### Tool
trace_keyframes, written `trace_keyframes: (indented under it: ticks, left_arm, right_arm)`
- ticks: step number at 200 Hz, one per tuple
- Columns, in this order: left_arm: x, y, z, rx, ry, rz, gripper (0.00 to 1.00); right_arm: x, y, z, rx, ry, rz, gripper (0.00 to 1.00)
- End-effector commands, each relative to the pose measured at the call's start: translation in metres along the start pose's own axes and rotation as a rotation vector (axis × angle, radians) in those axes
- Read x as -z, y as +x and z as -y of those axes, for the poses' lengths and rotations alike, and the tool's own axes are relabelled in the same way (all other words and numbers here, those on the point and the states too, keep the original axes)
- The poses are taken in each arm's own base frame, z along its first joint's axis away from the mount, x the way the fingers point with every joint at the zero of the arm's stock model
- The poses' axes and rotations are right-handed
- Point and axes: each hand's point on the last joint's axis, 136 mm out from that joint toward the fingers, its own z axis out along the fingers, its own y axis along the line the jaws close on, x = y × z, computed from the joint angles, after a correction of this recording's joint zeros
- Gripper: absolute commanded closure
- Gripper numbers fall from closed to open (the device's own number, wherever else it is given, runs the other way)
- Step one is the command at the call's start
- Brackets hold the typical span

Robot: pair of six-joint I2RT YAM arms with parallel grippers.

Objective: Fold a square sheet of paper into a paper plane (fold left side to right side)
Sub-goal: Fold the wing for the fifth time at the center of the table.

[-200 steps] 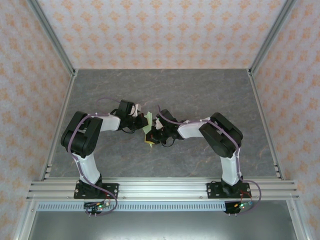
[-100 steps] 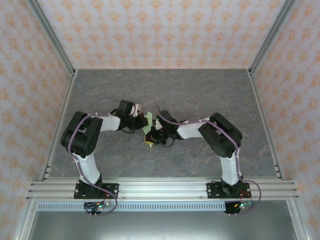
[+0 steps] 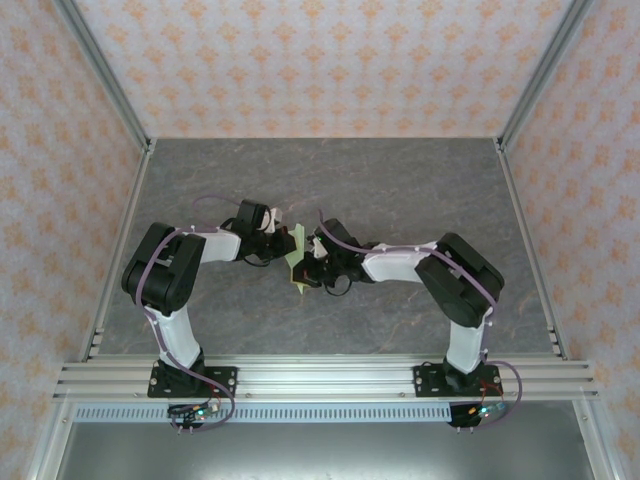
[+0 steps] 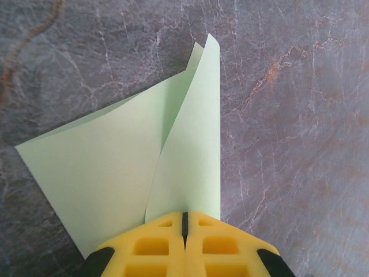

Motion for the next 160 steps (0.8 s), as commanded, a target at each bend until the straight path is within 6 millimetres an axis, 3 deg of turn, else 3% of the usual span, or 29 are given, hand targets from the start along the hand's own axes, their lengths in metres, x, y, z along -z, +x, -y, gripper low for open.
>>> trace_keyframes:
  ticks: [1, 128, 160]
  left_arm:
    - [-0.008, 0.017, -0.034, 0.037, -0.118, -0.028, 1.00]
    - [-0.009, 0.017, -0.035, 0.040, -0.117, -0.029, 1.00]
    - [-0.009, 0.017, -0.035, 0.041, -0.120, -0.028, 1.00]
  right_arm:
    - [-0.001, 0.000, 0.015, -0.017, 0.024, 0.014, 0.92]
    - [-0.022, -0.002, 0.016, -0.038, -0.018, -0.021, 0.92]
    - [-0.023, 0.008, 0.034, -0.053, 0.086, -0.062, 0.93]
